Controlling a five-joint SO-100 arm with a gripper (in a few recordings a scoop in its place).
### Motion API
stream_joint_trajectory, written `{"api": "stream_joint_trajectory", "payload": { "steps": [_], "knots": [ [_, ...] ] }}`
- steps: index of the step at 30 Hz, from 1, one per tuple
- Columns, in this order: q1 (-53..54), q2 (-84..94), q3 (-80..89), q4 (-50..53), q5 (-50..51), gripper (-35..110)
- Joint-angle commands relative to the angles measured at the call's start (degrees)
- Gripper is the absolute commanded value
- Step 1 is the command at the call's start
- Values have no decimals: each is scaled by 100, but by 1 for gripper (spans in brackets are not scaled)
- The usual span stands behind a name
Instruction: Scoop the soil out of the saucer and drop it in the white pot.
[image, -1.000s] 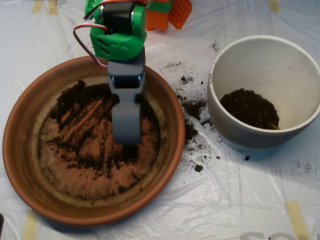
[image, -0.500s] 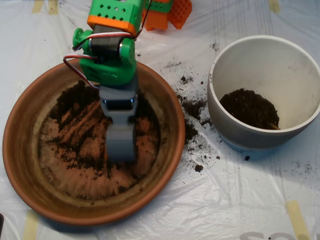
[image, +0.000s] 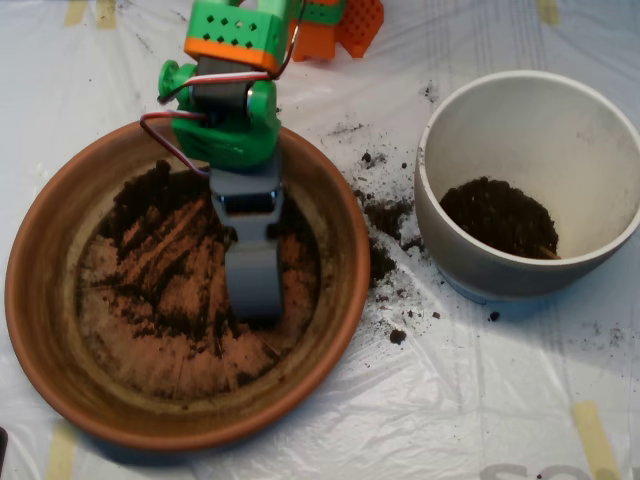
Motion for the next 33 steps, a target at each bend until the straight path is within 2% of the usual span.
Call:
{"api": "stream_joint_trajectory", "payload": {
  "steps": [1,7,12,19,23,33],
  "knots": [
    [97,606,316,-299,-79,53],
    [9,519,88,-308,-26,53],
    [-26,-88,-677,237,53,52],
    [-79,-308,-1028,501,53,51],
    [-53,-642,-1503,747,26,41],
    [97,185,-598,264,-105,34]
  ]
}}
